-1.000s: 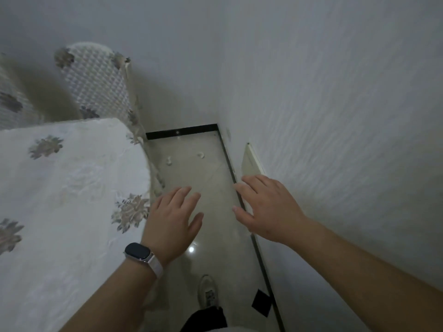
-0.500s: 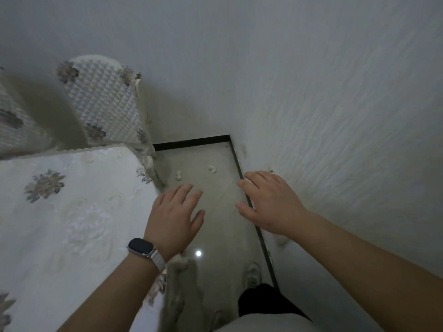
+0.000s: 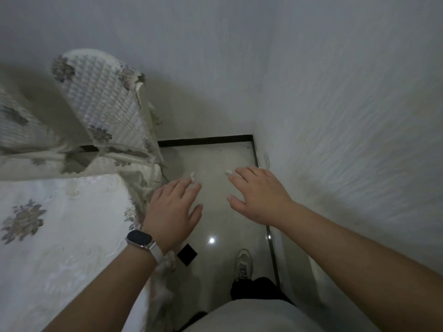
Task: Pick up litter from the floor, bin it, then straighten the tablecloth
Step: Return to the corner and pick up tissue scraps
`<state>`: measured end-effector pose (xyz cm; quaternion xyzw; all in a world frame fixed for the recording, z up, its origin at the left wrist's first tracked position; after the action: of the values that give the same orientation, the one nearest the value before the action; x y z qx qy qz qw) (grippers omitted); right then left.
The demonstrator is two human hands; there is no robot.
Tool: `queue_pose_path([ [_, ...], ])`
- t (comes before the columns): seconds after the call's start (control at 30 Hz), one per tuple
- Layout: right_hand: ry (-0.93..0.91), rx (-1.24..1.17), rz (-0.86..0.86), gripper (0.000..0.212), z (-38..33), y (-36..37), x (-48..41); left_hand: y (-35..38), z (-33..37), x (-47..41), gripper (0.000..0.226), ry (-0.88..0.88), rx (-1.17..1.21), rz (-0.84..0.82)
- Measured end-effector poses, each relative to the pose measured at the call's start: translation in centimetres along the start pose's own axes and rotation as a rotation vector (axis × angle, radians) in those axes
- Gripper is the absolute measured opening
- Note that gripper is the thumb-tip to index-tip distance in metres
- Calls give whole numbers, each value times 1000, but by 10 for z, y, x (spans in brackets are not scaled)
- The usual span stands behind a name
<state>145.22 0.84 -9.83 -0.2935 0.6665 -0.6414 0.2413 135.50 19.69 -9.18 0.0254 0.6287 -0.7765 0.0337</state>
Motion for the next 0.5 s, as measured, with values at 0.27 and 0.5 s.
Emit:
queue_pose_path([
  [0.27, -37, -5, -12, 56, 56, -10, -90, 0, -17, -85, 44, -61, -13, -23],
  [0.5, -35, -3, -69, 55, 81, 8, -155, 20, -64, -158, 44, -34, -19, -67],
])
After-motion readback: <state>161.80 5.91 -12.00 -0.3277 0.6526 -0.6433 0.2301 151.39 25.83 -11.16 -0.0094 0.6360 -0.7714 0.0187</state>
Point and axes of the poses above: each hand's wrist, its own x-axis away from the middle knuckle, its own y-axis out of the palm, z = x × y, the point moved 3 cm from there along -x, towards the middle knuckle, and after that the axes turned 5 degrees about x, right-handed, at the moved point
